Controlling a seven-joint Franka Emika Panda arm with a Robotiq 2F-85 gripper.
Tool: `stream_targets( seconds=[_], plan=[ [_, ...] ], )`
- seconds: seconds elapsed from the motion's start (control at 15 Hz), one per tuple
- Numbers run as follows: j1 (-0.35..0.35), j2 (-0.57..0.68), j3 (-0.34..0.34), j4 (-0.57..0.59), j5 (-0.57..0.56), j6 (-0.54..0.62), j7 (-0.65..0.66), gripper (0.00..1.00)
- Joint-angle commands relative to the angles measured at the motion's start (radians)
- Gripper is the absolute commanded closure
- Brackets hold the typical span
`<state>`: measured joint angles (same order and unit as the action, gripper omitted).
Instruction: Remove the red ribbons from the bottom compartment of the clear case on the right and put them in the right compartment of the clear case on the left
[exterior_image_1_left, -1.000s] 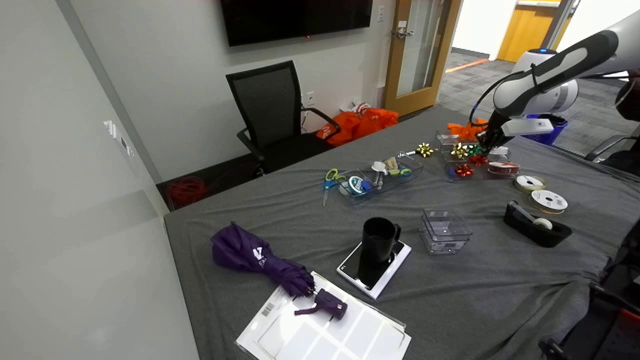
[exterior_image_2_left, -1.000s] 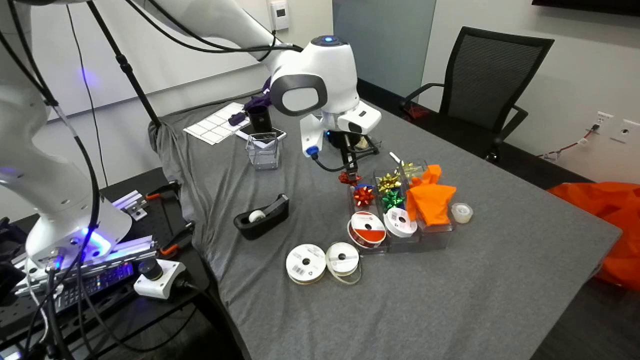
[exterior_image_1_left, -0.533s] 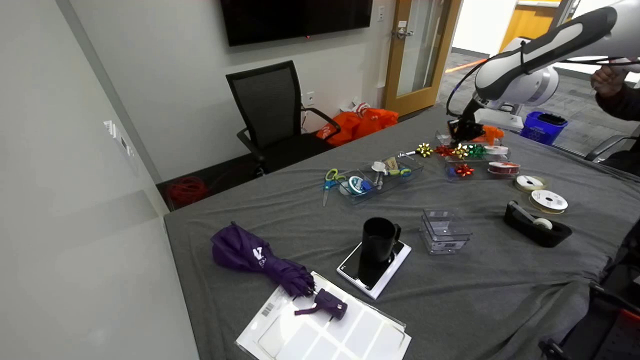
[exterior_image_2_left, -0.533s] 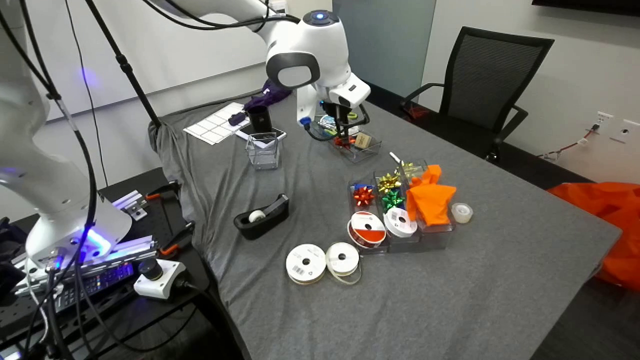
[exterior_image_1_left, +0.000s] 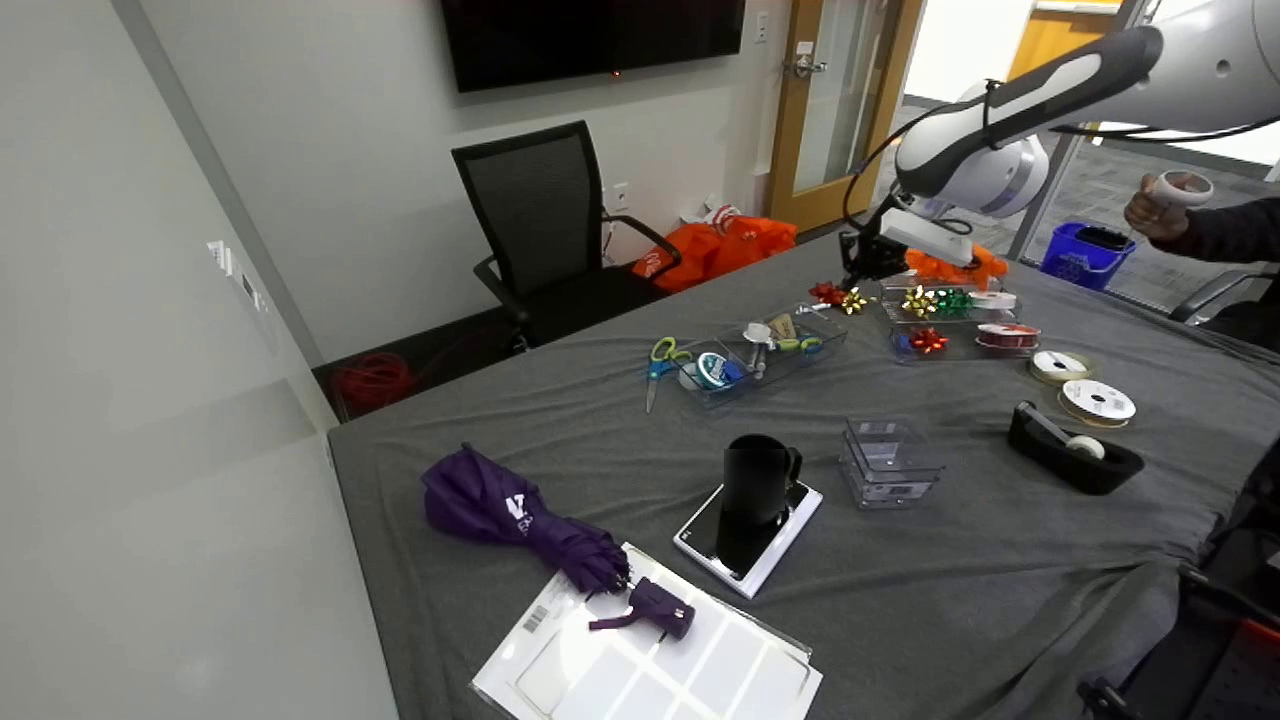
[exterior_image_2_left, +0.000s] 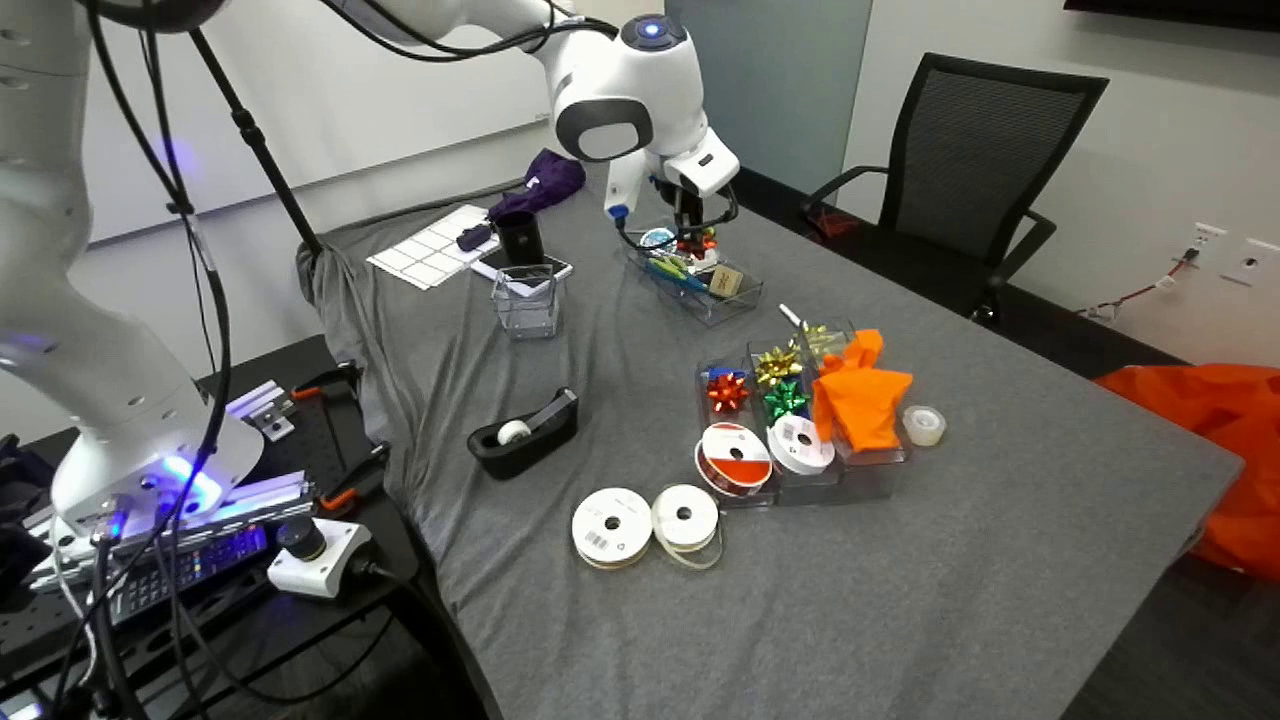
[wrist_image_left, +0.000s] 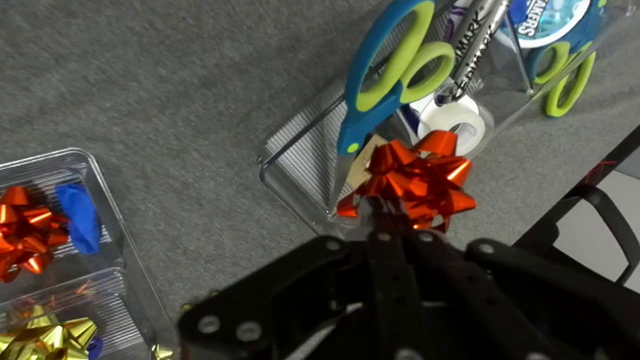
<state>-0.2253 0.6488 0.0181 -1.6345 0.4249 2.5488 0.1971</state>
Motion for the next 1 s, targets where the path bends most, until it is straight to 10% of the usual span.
stream_targets(
  seconds=[0.0, 0.27, 0.33, 0.93],
  plan=[
    [0.022, 0.153, -0.023, 0.179, 0.004, -0.001, 0.085, 1.00],
    [0.034, 0.269, -0.041, 0.296, -0.018, -0.001, 0.143, 1.00],
    [0.047, 0.292, -0.063, 0.316, -0.036, -0.004, 0.172, 0.78],
    [-0.007, 0.243, -0.053, 0.261, -0.069, -0.045, 0.081, 0.18]
  ],
)
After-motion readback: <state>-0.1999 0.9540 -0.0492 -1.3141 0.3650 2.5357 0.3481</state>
